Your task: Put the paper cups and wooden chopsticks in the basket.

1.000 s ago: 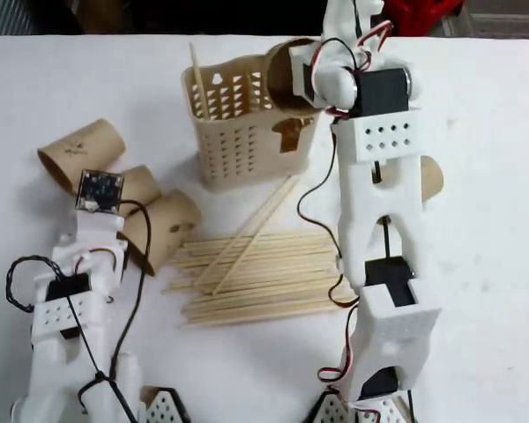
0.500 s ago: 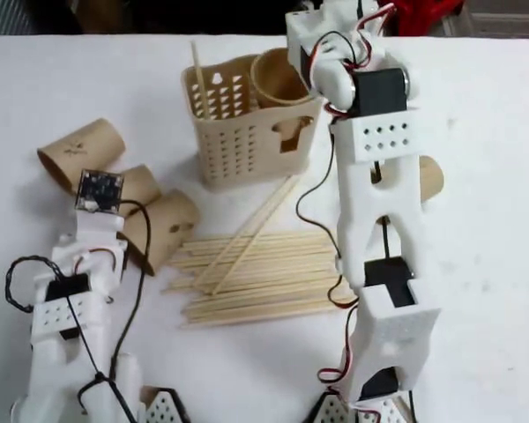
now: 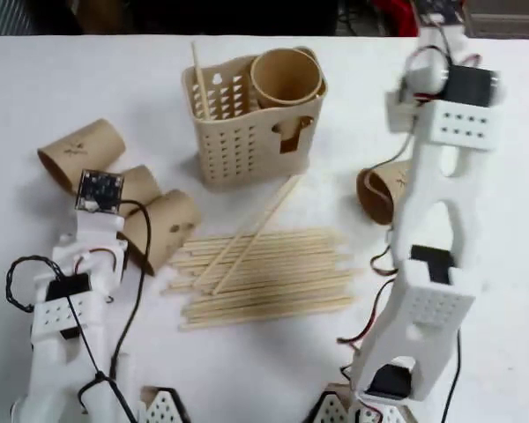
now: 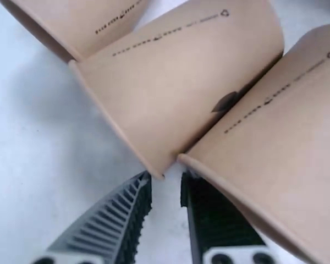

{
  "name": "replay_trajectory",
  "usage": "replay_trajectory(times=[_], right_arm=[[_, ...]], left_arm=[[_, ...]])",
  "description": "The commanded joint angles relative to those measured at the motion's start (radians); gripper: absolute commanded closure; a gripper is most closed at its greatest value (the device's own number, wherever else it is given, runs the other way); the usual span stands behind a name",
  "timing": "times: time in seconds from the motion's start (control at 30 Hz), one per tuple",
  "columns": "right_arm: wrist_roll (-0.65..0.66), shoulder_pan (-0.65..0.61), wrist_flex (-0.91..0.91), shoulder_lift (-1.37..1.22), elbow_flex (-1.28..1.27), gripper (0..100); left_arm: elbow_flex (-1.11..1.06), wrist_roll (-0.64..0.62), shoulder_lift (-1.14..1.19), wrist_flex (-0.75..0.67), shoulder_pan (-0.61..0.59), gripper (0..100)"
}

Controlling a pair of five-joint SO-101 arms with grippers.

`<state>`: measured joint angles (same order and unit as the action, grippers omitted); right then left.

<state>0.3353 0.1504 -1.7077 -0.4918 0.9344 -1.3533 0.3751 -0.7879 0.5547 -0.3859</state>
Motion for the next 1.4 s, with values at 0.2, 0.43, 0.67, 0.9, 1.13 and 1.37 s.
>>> replay_trajectory(times=[0.2, 0.43, 0.67, 0.9, 1.13, 1.37], right_arm=[[0.358, 0.028, -0.005, 0.088, -0.276, 75.5], [0.416, -0.007, 0.269, 0.437, -0.793, 75.4], [0.463, -0.131, 0.636, 0.771, -1.350, 75.4], [0.463, -0.074, 0.783, 0.696, -1.405, 68.1], [0.465, -0.013, 0.852, 0.435, -1.287, 64.0], [0.393, 0.054, 0.800, 0.306, -1.091, 85.8]], left_arm=[[0.005, 0.009, -0.031, -0.026, 0.013, 89], [0.005, 0.011, -0.031, -0.026, 0.013, 89], [0.005, 0.011, -0.031, -0.026, 0.013, 89], [0.005, 0.011, -0.031, -0.026, 0.013, 89], [0.005, 0.011, -0.031, -0.026, 0.013, 89], [0.005, 0.011, -0.031, -0.026, 0.013, 89]])
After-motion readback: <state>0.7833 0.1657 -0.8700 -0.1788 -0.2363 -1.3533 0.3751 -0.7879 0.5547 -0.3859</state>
